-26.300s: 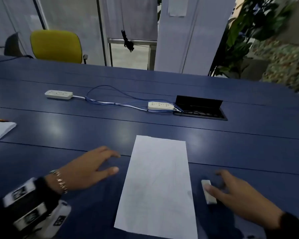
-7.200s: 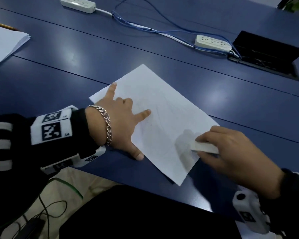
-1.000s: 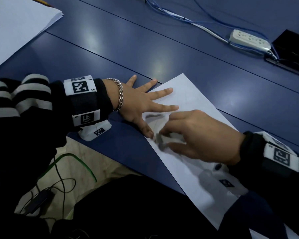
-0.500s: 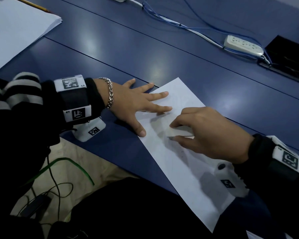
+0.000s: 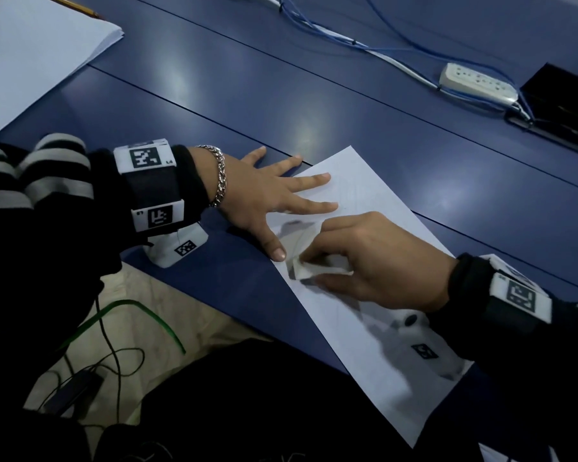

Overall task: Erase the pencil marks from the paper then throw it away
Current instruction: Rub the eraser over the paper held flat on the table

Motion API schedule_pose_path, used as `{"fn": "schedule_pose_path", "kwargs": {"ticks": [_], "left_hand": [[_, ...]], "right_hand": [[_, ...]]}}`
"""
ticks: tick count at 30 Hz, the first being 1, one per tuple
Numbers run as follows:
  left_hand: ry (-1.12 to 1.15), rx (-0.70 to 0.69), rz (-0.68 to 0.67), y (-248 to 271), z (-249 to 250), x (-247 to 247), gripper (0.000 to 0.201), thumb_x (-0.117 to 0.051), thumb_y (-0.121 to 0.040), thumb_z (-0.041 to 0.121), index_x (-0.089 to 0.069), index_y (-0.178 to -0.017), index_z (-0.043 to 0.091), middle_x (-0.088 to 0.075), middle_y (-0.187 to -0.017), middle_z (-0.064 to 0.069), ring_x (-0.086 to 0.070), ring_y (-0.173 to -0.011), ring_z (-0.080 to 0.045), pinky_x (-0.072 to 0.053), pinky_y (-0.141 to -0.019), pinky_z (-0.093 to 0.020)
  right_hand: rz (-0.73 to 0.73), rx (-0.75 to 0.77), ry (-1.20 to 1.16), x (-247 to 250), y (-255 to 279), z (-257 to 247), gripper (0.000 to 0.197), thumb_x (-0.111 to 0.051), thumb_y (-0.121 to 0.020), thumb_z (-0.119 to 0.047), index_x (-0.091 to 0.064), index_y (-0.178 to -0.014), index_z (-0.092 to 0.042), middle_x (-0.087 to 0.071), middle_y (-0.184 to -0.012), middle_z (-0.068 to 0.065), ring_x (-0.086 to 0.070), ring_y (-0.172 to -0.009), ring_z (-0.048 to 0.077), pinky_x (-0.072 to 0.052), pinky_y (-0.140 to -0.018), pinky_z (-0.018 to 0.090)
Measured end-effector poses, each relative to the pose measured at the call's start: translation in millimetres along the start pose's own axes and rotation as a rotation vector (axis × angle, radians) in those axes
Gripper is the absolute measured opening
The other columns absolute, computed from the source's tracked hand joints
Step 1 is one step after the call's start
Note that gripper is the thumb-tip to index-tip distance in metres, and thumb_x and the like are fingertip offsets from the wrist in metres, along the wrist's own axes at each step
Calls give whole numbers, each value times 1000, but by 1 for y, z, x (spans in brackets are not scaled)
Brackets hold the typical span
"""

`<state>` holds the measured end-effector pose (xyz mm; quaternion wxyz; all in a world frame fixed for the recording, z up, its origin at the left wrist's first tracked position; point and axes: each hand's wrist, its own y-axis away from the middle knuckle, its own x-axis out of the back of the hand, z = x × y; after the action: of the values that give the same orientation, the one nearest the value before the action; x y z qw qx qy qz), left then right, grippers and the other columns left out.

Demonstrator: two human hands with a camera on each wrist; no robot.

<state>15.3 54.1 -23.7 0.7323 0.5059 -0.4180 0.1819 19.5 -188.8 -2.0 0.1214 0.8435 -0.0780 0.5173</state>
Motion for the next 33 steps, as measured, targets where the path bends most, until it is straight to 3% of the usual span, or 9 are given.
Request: {"fn": "schedule_pose_path", "kwargs": {"ticks": [5, 10, 14, 17, 19, 21, 23, 28, 33], "left_hand": [[8, 5, -7, 1, 0, 1, 105, -55, -75, 91, 22, -144, 72, 41, -160, 27, 37, -152, -27, 11, -115, -77], [18, -1, -6, 1, 0, 1, 105, -55, -75, 91, 22, -144, 73, 40, -159, 29, 37, -152, -26, 12, -115, -77], [23, -5, -5, 2, 0, 2, 105, -54, -76, 91, 23, -144, 72, 41, -159, 29, 39, -151, -24, 15, -116, -75], [40, -7, 4, 2, 0, 1, 104, -55, -74, 92, 21, -144, 74, 39, -159, 30, 36, -152, -23, 12, -116, -76], [37, -4, 38, 5, 2, 2, 106, -57, -73, 92, 15, -148, 71, 30, -165, 27, 28, -156, -22, 9, -118, -74], [13, -14, 121, 6, 5, 4, 109, -64, -70, 90, 1, -154, 68, 9, -169, 16, 10, -157, -22, 6, -122, -67], [-2, -30, 209, 5, 7, 4, 112, -70, -66, 89, -9, -156, 63, -8, -163, 7, -6, -153, -24, 2, -125, -58], [8, 13, 68, 0, 9, 2, 125, -69, -65, 89, 16, -153, 64, 32, -166, 22, 28, -156, -22, 9, -119, -74], [-5, 28, 21, -1, 10, 6, 128, -69, -63, 91, 22, -150, 65, 36, -164, 22, 30, -155, -25, 6, -115, -80]], "right_hand": [[-86, 27, -50, 2, 7, -4, 21, -74, -89, -40, -72, -102, -25, -63, -89, -13, -58, -78, 5, -48, -73, 20], [-11, -14, -9, 4, 1, -1, 23, -73, -89, -42, -72, -104, -25, -63, -90, -13, -60, -80, 9, -51, -76, 29], [-158, 41, -53, 6, 10, -8, 22, -74, -89, -39, -74, -107, -27, -64, -91, -13, -51, -73, -1, -45, -73, 14], [-10, -50, 0, 15, 14, 7, 25, -75, -86, -42, -74, -106, -26, -68, -93, -12, -60, -82, 3, -43, -77, 15], [62, -133, 81, 19, 17, 17, 28, -72, -85, -46, -74, -105, -26, -68, -91, -11, -63, -84, 10, -41, -75, 17], [48, -174, 90, 16, 21, 22, 31, -69, -85, -49, -73, -105, -26, -67, -91, -13, -63, -85, 9, -40, -75, 16], [22, -188, 85, 13, 22, 20, 30, -70, -84, -49, -72, -105, -27, -66, -92, -14, -61, -86, 8, -41, -76, 16], [45, -137, 75, 10, 13, 11, 28, -72, -85, -46, -71, -104, -26, -58, -89, -19, -57, -85, 6, -42, -77, 19], [68, -153, 108, 0, 0, 12, 26, -68, -86, -43, -68, -102, -24, -65, -110, -10, -62, -96, 17, -51, -80, 33]]}}
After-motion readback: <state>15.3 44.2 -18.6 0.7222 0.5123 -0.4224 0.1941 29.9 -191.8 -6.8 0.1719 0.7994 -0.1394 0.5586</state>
